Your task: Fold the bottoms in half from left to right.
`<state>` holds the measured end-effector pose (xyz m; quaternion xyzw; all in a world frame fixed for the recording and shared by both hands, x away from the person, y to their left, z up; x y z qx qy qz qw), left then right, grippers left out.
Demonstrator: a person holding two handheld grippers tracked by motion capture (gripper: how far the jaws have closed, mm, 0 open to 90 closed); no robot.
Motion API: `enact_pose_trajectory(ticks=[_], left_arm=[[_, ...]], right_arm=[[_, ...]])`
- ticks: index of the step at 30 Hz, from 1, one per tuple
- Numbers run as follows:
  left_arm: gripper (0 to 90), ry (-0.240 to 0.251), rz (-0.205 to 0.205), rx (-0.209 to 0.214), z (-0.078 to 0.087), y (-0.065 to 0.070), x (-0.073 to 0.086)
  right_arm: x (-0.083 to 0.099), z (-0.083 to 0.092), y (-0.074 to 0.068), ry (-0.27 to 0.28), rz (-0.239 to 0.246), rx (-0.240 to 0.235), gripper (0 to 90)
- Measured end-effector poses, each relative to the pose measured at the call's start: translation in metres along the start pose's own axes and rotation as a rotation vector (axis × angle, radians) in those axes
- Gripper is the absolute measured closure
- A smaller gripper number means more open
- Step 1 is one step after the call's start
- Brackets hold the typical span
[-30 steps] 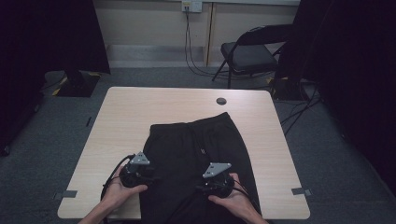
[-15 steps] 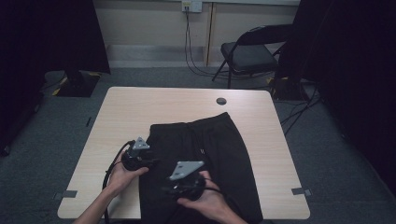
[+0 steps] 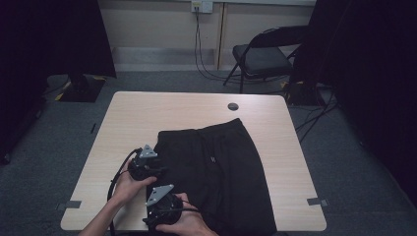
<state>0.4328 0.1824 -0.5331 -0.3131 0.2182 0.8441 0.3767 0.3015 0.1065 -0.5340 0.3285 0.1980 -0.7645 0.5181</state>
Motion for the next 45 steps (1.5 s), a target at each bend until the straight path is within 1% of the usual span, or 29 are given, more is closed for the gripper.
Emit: enact_pose_trajectory(ticks=[2, 3, 4, 5, 8, 9, 11, 12, 13, 14, 15, 16, 17, 18, 20, 22, 25, 27, 29, 31, 32, 34, 36, 38, 39, 41, 42, 43, 45], left_arm=[[54.3, -0.003, 0.004, -0.001, 0.0, 0.0, 0.0], [54.2, -0.002, 0.005, -0.002, 0.0, 0.0, 0.0], [54.2, -0.001, 0.008, -0.002, 0.0, 0.001, 0.0], [54.0, -0.002, 0.01, -0.001, 0.0, 0.001, 0.0], [50.4, -0.01, 0.03, 0.012, 0.0, 0.002, 0.0], [49.9, -0.017, 0.052, 0.022, 0.001, 0.003, -0.001], [50.0, -0.021, 0.085, 0.035, 0.003, 0.001, -0.001], [50.0, -0.019, 0.09, 0.039, 0.004, 0.001, 0.0], [50.0, -0.013, 0.083, 0.04, 0.004, 0.001, 0.0], [49.9, -0.016, 0.072, 0.037, 0.004, -0.001, 0.0], [49.0, -0.007, 0.076, 0.021, 0.004, -0.002, 0.0], [46.4, -0.004, 0.084, 0.006, 0.005, -0.004, 0.0], [45.4, -0.004, 0.084, 0.006, 0.005, -0.004, 0.0], [45.4, 0.007, 0.096, 0.0, 0.005, -0.005, 0.0], [44.9, 0.006, 0.094, -0.006, 0.006, -0.006, 0.001], [44.9, 0.006, 0.094, -0.007, 0.004, -0.006, 0.0], [44.1, -0.012, 0.059, -0.026, 0.001, -0.003, 0.0], [43.2, -0.014, 0.059, -0.033, 0.0, -0.002, -0.001], [43.3, -0.017, 0.054, -0.037, 0.0, -0.002, 0.0], [43.3, -0.016, 0.055, -0.037, 0.0, -0.002, 0.0], [43.4, -0.014, 0.057, -0.038, 0.0, -0.002, 0.0], [43.3, -0.017, 0.054, -0.038, 0.0, -0.002, 0.0], [43.4, -0.02, 0.053, -0.039, 0.0, -0.002, 0.0], [43.4, -0.021, 0.05, -0.04, 0.001, -0.002, 0.0], [43.4, -0.016, 0.056, -0.035, 0.0, -0.002, 0.0], [43.6, -0.016, 0.056, -0.033, 0.001, -0.002, 0.0], [43.9, -0.018, 0.057, -0.034, 0.002, -0.004, 0.0], [44.0, -0.011, 0.061, -0.035, 0.004, -0.005, 0.0], [44.0, 0.032, 0.082, -0.049, 0.008, -0.009, -0.002]], right_arm=[[0.0, -0.002, -0.003, 0.005, 0.003, 0.012, 39.9], [0.001, -0.003, -0.005, 0.002, 0.018, 0.039, 44.1], [0.001, -0.003, -0.006, 0.005, 0.049, 0.079, 47.7], [0.001, -0.003, -0.006, 0.009, 0.057, 0.084, 49.4], [0.001, -0.002, 0.0, 0.009, 0.033, 0.112, 72.8], [0.001, -0.001, 0.003, 0.005, 0.033, 0.119, 78.5], [0.001, 0.005, 0.006, 0.018, 0.021, 0.1, 86.8], [0.001, 0.011, 0.007, 0.029, 0.024, 0.101, 88.5], [0.0, 0.019, 0.011, 0.051, 0.029, 0.121, 89.1], [-0.002, 0.027, 0.017, 0.073, 0.011, 0.127, 89.6], [-0.003, 0.037, 0.023, 0.088, -0.013, 0.134, 89.7], [-0.005, 0.045, 0.03, 0.101, -0.018, 0.152, 89.8], [-0.005, 0.045, 0.03, 0.101, -0.018, 0.152, 89.8], [0.0, 0.06, 0.045, 0.103, -0.034, 0.191, 89.9], [0.011, 0.066, 0.056, 0.076, -0.047, 0.219, 89.9], [0.026, 0.067, 0.065, 0.052, -0.079, 0.228, 89.8], [0.046, 0.063, 0.069, 0.009, -0.091, 0.233, 88.2], [0.05, 0.06, 0.072, 0.007, -0.112, 0.236, 76.0], [0.046, 0.057, 0.073, 0.018, -0.126, 0.24, 67.4], [0.037, 0.055, 0.072, 0.056, -0.133, 0.222, 60.1], [0.032, 0.054, 0.073, 0.065, -0.144, 0.228, 57.2], [0.021, 0.053, 0.071, 0.095, -0.165, 0.213, 53.8], [0.014, 0.05, 0.071, 0.106, -0.163, 0.222, 51.1], [0.013, 0.048, 0.072, 0.101, -0.156, 0.233, 51.0], [0.013, 0.038, 0.075, 0.084, -0.164, 0.222, 53.3], [0.017, 0.032, 0.076, 0.063, -0.16, 0.221, 66.1], [0.02, 0.03, 0.075, 0.051, -0.145, 0.216, 68.5], [0.023, 0.029, 0.073, 0.039, -0.131, 0.218, 72.5], [0.028, 0.03, 0.071, 0.029, -0.127, 0.215, 75.4]])
Point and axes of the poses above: each handheld gripper's, and its own axes: z roughly backward along the jaws, x roughly out of its underside, y roughly to its right, the point moved 6 cm from there along -z, roughly forward along the jaws, and after that the axes turned 10 degrees about x, right-handed, at the moved point
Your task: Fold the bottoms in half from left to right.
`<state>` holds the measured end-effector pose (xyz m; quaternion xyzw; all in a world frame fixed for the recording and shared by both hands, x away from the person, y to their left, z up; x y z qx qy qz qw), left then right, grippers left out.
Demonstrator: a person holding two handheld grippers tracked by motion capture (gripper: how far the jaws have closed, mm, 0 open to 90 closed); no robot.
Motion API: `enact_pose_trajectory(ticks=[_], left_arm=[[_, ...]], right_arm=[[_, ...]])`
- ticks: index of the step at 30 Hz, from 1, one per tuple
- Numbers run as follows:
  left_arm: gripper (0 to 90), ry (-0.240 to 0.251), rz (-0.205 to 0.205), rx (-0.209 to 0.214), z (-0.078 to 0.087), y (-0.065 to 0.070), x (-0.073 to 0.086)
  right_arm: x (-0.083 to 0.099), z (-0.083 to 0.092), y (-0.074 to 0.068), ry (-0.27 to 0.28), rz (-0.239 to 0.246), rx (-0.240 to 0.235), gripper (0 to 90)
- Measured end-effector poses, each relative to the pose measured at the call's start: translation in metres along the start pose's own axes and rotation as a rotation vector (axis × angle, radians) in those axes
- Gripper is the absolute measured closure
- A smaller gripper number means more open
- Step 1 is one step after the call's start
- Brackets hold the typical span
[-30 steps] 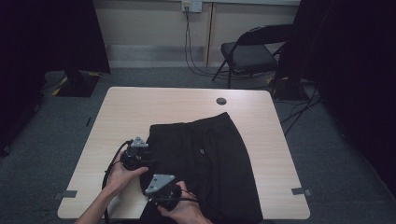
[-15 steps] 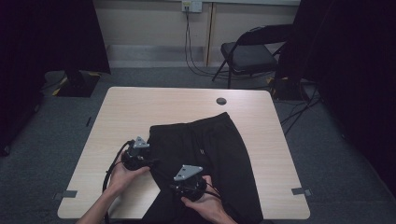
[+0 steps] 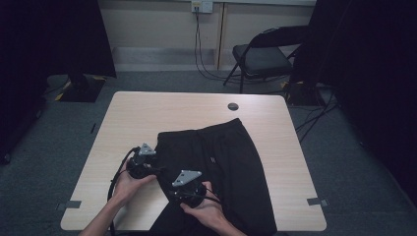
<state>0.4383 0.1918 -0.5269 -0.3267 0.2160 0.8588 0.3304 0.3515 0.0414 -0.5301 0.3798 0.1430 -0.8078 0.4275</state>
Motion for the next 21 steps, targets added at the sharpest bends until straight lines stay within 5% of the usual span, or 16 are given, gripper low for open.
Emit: enact_pose_trajectory(ticks=[4, 10, 16, 21], left_arm=[[42.6, 0.069, 0.036, -0.047, 0.01, -0.014, -0.004], [35.4, 0.073, 0.109, -0.029, 0.004, -0.033, -0.01], [33.9, 0.03, 0.084, -0.027, -0.014, -0.033, -0.009], [48.9, 0.041, 0.064, -0.055, -0.018, -0.029, -0.013]], right_arm=[[0.004, 0.01, -0.001, 0.002, -0.011, -0.023, 76.8], [0.01, 0.013, -0.011, -0.017, 0.008, -0.036, 72.9], [0.016, 0.014, -0.014, -0.019, 0.002, -0.042, 70.8], [0.015, 0.013, -0.017, -0.01, -0.013, -0.037, 79.4]])
Point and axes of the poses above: each handheld gripper's, and its own axes: z roughly backward along the jaws, x roughly out of its underside, y roughly to its right, the point moved 6 cm from there along -z, roughly forward along the jaws, and after that the axes turned 10 degrees about x, right-handed, at the moved point
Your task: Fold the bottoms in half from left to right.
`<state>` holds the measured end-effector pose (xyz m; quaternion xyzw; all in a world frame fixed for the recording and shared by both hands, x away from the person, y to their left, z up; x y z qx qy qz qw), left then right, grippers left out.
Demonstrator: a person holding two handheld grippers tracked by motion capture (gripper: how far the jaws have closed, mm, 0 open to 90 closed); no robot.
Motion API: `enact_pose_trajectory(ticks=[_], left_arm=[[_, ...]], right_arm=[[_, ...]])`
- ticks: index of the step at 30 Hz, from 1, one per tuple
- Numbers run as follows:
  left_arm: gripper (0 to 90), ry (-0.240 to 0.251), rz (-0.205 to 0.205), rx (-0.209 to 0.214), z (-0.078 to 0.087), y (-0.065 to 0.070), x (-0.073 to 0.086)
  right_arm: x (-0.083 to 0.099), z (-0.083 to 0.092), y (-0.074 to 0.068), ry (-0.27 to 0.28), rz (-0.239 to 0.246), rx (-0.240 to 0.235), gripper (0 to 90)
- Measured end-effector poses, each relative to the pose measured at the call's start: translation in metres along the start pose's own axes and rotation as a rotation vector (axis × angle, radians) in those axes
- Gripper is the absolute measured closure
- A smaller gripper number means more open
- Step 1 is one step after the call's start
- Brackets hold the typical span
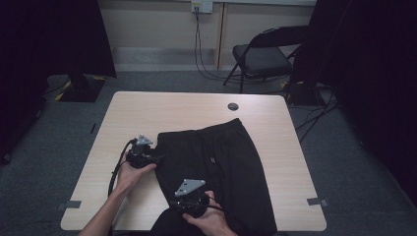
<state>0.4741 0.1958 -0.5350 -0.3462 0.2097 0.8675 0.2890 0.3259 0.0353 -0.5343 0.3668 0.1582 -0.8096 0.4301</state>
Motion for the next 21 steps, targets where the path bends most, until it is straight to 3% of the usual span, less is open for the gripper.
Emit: enact_pose_trajectory(ticks=[1, 3, 5, 6, 10, 11, 13, 17, 21], left_arm=[[52.0, -0.01, -0.004, 0.006, 0.0, 0.001, -0.001], [71.9, -0.027, 0.005, 0.026, -0.001, 0.001, -0.004], [83.8, -0.028, 0.018, 0.039, -0.002, 0.001, -0.005], [87.0, 0.002, 0.028, 0.04, -0.001, 0.0, -0.008], [88.5, 0.084, 0.087, 0.056, 0.01, -0.003, -0.017], [88.7, 0.084, 0.087, 0.056, 0.01, -0.003, -0.017], [88.8, 0.142, 0.111, 0.076, 0.018, 0.0, -0.025], [88.8, 0.172, 0.112, 0.078, 0.026, 0.001, -0.031], [88.8, 0.208, 0.109, 0.079, 0.04, 0.0, -0.051]], right_arm=[[0.0, 0.0, -0.001, 0.004, 0.005, 0.001, 83.5], [-0.001, 0.0, -0.001, 0.008, 0.006, -0.008, 87.8], [-0.004, 0.001, 0.0, 0.022, 0.005, -0.004, 88.6], [-0.007, 0.003, 0.0, 0.029, 0.002, -0.007, 88.7], [-0.022, 0.011, 0.0, 0.07, -0.001, -0.017, 88.8], [-0.027, 0.014, 0.0, 0.081, 0.004, -0.016, 88.8], [-0.037, 0.023, 0.002, 0.117, 0.002, -0.014, 88.8], [-0.055, 0.039, 0.006, 0.174, -0.014, -0.01, 88.8], [-0.072, 0.05, 0.007, 0.221, -0.002, -0.009, 88.9]])
Point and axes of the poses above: each handheld gripper's, and its own axes: z roughly backward along the jaws, x roughly out of its underside, y roughly to its right, the point moved 6 cm from there along -z, roughly forward along the jaws, and after that the axes turned 10 degrees about x, right-handed, at the moved point
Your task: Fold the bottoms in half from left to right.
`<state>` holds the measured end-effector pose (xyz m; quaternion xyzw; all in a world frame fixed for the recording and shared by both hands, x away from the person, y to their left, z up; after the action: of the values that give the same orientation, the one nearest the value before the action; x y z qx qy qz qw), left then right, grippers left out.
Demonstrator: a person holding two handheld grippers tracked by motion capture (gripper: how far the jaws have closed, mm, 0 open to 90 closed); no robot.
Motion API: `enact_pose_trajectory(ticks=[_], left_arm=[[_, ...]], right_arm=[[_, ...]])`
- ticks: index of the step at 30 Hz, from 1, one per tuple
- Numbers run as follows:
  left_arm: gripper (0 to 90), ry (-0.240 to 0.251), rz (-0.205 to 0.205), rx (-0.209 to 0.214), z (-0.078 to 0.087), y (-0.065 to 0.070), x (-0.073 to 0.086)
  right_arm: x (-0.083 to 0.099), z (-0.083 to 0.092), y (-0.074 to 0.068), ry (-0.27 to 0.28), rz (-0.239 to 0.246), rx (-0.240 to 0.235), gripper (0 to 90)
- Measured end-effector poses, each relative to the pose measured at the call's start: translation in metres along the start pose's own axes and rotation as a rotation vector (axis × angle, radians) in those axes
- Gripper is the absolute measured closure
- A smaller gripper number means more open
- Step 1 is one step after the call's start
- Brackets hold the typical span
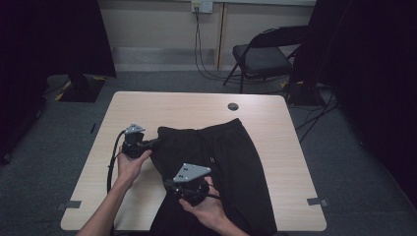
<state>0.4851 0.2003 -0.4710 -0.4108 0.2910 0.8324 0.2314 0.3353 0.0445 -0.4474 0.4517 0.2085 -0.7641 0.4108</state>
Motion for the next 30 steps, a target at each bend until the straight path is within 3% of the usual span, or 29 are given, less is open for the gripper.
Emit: enact_pose_trajectory(ticks=[3, 4, 10, 17, 20, 22, 25, 26, 27, 30], left_arm=[[88.8, 0.045, 0.004, 0.0, 0.008, -0.002, -0.021], [88.9, 0.045, 0.004, 0.0, 0.008, -0.002, -0.021], [89.0, 0.134, -0.001, 0.019, 0.032, 0.005, -0.067], [89.0, 0.187, -0.072, -0.027, 0.073, 0.02, -0.122], [89.0, 0.217, -0.096, -0.017, 0.079, 0.027, -0.131], [89.0, 0.194, -0.093, -0.022, 0.064, 0.029, -0.123], [88.9, 0.147, -0.072, 0.007, 0.031, 0.03, -0.101], [88.9, 0.147, -0.072, 0.007, 0.031, 0.03, -0.101], [88.9, 0.109, -0.047, 0.017, 0.007, 0.031, -0.085], [88.9, 0.046, -0.056, 0.022, -0.027, 0.036, -0.067]], right_arm=[[-0.014, 0.003, 0.002, 0.025, -0.016, -0.015, 89.1], [-0.02, 0.004, 0.003, 0.036, -0.014, -0.02, 89.1], [-0.062, 0.015, 0.001, 0.117, 0.005, -0.036, 89.2], [-0.124, 0.041, 0.0, 0.259, 0.017, -0.033, 89.3], [-0.14, 0.055, 0.004, 0.317, 0.002, -0.043, 89.3], [-0.135, 0.058, 0.009, 0.323, -0.012, -0.035, 89.3], [-0.105, 0.056, 0.02, 0.271, -0.032, -0.011, 89.3], [-0.105, 0.056, 0.02, 0.271, -0.032, -0.011, 89.3], [-0.082, 0.057, 0.032, 0.241, -0.06, 0.013, 89.3], [-0.049, 0.063, 0.054, 0.204, -0.112, 0.067, 89.3]])
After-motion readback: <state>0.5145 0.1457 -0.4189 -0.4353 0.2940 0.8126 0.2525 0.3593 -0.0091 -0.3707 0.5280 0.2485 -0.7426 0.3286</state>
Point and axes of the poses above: each handheld gripper's, and its own axes: z roughly backward along the jaws, x roughly out of its underside, y roughly to its right, the point moved 6 cm from there along -z, roughly forward along the jaws, and after that the axes turned 10 degrees about x, right-handed, at the moved point
